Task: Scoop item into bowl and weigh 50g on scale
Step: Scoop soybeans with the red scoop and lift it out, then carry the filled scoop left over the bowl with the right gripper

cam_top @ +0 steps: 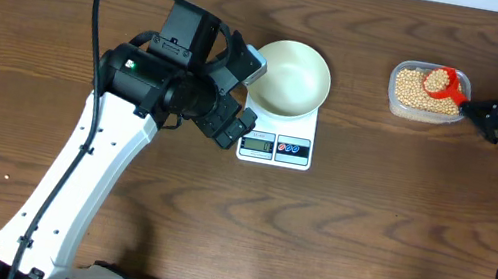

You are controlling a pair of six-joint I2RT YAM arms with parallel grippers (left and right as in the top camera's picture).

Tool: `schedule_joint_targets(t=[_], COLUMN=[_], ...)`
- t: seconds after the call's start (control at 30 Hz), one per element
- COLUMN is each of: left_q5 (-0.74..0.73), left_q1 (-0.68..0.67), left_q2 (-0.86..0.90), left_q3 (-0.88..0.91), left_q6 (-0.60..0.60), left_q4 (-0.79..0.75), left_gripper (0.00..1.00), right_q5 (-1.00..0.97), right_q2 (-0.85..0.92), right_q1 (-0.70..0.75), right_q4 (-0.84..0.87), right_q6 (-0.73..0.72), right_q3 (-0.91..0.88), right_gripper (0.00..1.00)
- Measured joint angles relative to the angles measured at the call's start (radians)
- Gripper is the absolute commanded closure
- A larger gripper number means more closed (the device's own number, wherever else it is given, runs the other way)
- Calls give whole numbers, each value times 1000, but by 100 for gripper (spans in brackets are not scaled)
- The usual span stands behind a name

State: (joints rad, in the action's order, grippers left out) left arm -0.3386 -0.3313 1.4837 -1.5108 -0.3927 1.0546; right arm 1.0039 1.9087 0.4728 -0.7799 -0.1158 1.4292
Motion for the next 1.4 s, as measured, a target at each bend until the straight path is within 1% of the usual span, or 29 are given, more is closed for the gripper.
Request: schedule_joint_targets(t=[0.4, 0.6, 0.77, 0.97, 1.13, 1.4], left_q5=[0, 0, 0, 0, 0, 0], left_q1=[0, 0, 0, 0, 0, 0], left_q2=[0, 0, 0, 0, 0, 0], left_q3=[0, 0, 0, 0, 0, 0], left_q6=[0, 0, 0, 0, 0, 0], left_q4=[0, 0, 0, 0, 0, 0], left_gripper=[2, 2, 2, 2, 2, 2], right_q5=[196, 251, 279, 312, 317, 266], right_q2=[0, 0, 0, 0, 0, 0], right_q1=[5, -10, -78, -179, -271, -405], right_q4=[39, 43, 69, 219, 303, 325], right_q6=[21, 18, 2, -89, -159, -192], right_q3=[-1, -1, -2, -6, -6, -6], right_gripper=[99, 99, 99, 99, 99, 99])
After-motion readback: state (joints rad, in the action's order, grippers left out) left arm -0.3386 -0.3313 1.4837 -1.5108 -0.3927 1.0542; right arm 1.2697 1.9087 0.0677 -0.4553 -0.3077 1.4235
